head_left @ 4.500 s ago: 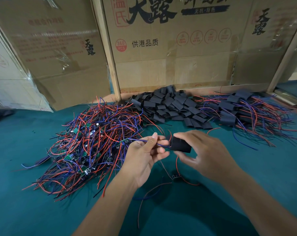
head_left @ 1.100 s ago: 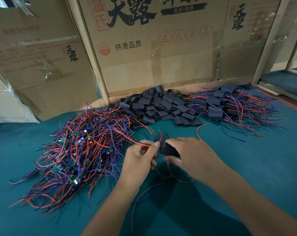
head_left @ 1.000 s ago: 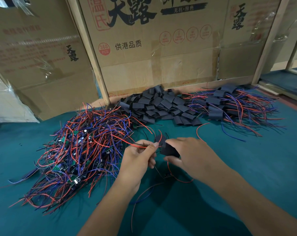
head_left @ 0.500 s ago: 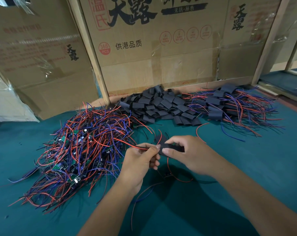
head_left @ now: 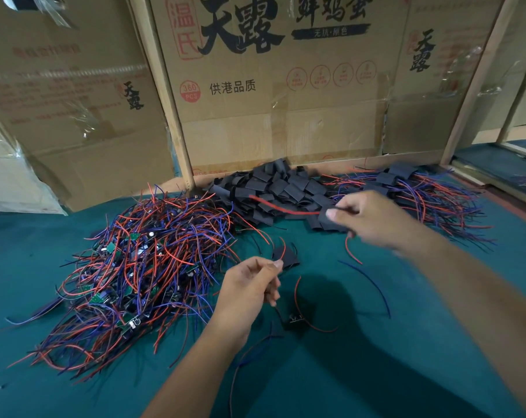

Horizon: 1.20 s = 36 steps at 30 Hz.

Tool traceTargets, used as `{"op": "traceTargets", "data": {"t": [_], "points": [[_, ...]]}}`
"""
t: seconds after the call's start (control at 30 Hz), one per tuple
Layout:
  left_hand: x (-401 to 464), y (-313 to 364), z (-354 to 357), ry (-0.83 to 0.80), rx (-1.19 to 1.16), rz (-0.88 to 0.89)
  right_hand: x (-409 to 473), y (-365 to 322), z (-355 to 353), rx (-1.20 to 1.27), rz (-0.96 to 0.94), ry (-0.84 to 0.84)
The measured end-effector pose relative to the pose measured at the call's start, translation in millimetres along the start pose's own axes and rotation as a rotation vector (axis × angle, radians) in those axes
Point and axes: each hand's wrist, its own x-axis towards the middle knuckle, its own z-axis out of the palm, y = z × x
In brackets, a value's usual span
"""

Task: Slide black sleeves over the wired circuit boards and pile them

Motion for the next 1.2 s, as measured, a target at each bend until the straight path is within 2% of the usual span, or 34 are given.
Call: {"op": "traceTargets", "data": {"t": [0.23, 0.4, 0.53, 0.6, 0.7, 0.83, 0.9, 0.97, 1.13, 1.2], "points": [[-1, -3, -1, 0.029, 0.393, 0.086, 98, 50, -71, -0.423, 0.129, 0.203], [-2, -4, -6, 0.024, 0.459, 0.125, 123, 88, -86, -0.664, 0.214, 0.218], [0, -4, -11, 0.042, 0.441, 0.133, 126, 90, -89, -0.581, 0.204, 0.267], [0, -4, -9, 0.041, 0.445, 0.131, 124, 87, -90, -0.543, 0.190, 0.211], [-1, -4, -7, 0.024, 0.469, 0.130, 116, 86, -84, -0.693, 0.219, 0.153], [-2, -3, -8, 0.021, 0.479, 0.143, 107, 78, -70, -0.977, 0.129, 0.311], [-2, -4, -8, 0.011, 0.522, 0.164, 104, 62, -62, -0.916, 0.043, 0.367], [-3, -4, -5, -0.030, 0.591, 0.198, 99, 35, -46, -0.782, -0.026, 0.297], [-13, -5, 4, -0.264, 0.853, 0.343, 70, -27, 31, -0.472, -0.255, -0.102], [-18, -3, 7, -0.369, 0.905, 0.407, 55, -40, 68, -0.438, -0.309, -0.272]]}}
